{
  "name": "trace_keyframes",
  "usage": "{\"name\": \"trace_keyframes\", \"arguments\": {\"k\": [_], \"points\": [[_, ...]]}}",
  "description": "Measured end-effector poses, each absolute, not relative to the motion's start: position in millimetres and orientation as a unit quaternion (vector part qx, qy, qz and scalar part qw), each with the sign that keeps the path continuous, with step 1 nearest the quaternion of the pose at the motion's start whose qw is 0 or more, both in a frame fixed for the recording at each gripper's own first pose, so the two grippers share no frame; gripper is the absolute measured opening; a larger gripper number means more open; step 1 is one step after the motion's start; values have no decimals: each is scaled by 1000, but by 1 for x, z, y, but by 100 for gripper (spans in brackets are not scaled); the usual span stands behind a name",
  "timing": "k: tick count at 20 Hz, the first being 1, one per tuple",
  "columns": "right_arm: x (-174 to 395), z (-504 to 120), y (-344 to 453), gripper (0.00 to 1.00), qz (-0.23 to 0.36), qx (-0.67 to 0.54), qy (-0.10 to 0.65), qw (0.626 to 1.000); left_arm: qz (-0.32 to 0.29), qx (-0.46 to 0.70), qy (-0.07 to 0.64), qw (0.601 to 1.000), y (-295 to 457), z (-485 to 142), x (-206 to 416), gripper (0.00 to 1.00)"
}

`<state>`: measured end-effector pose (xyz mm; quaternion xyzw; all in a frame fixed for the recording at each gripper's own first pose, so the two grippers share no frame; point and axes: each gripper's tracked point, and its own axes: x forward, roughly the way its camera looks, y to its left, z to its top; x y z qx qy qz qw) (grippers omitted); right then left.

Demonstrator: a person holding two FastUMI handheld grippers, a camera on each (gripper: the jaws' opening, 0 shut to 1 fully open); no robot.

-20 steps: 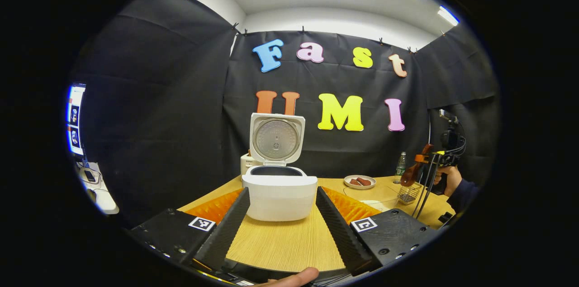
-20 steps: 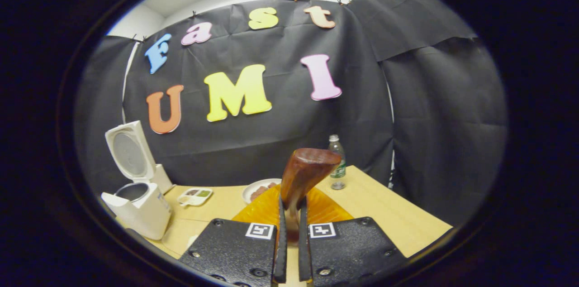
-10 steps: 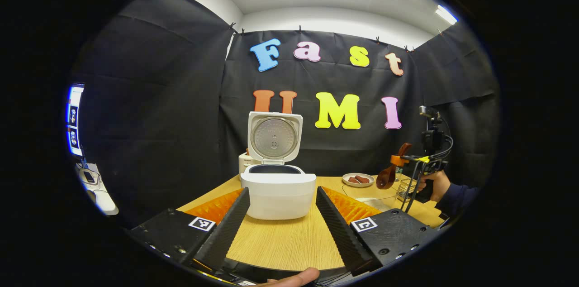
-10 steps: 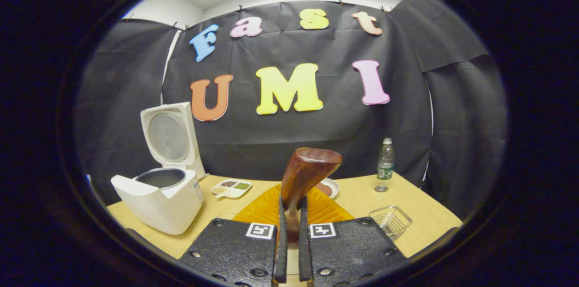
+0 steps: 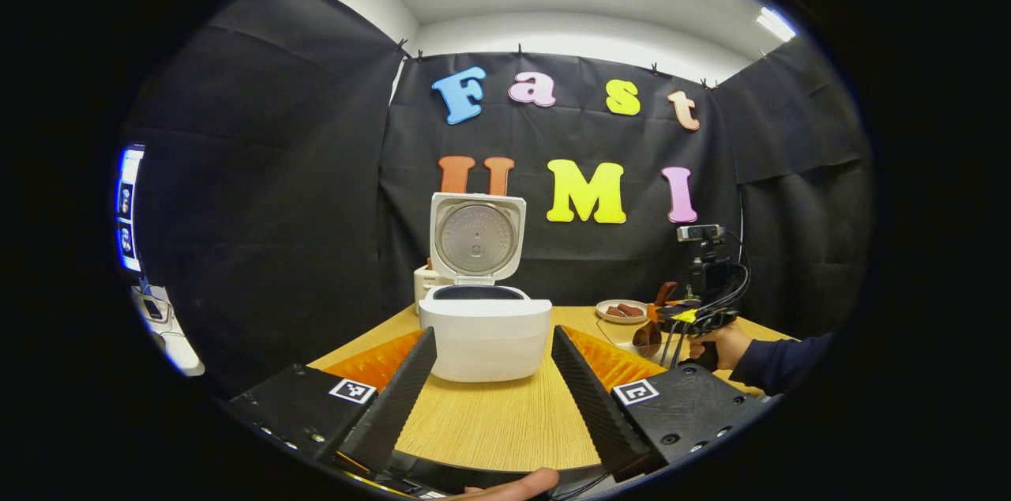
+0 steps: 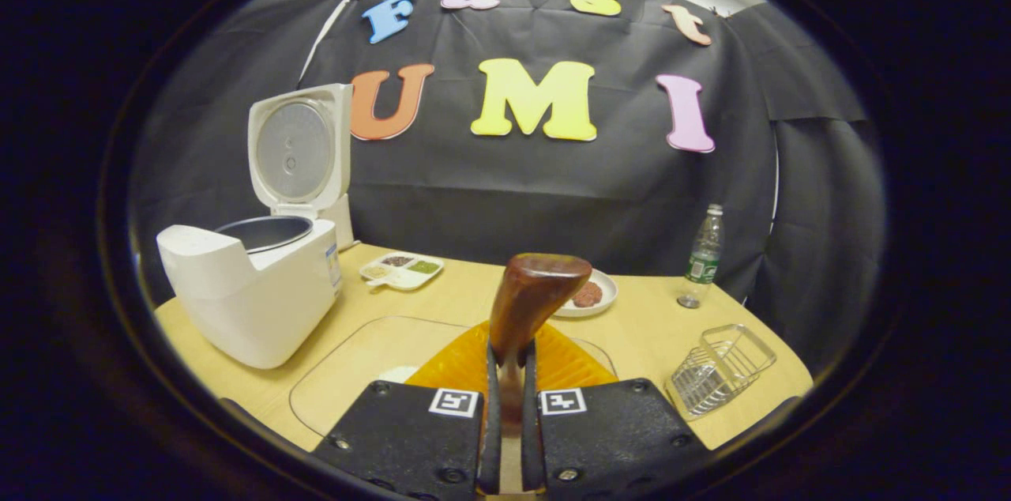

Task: Close the left gripper, press the button to open the rice cooker; take a wooden spoon from the chopstick holder with the right hand, scoop a spoonful of rice and pour it into the rice cooker, then put the wooden spoon back into the chopstick holder.

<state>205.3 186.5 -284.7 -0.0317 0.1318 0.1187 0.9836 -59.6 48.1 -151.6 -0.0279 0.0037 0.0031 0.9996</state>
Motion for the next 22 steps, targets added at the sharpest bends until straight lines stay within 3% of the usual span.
{"name": "trace_keyframes", "arguments": {"k": [11, 16, 22], "points": [[174, -290, 242, 16, 258, 114, 193, 940, 2, -27, 4, 1000, 53, -153, -60, 94], [182, -289, 225, 16, 264, 245, 252, 898, 6, -25, 12, 1000, 51, -159, -57, 94], [189, -276, 191, 15, 243, 363, 247, 865, 9, -7, 8, 1000, 48, -156, -56, 94]]}}
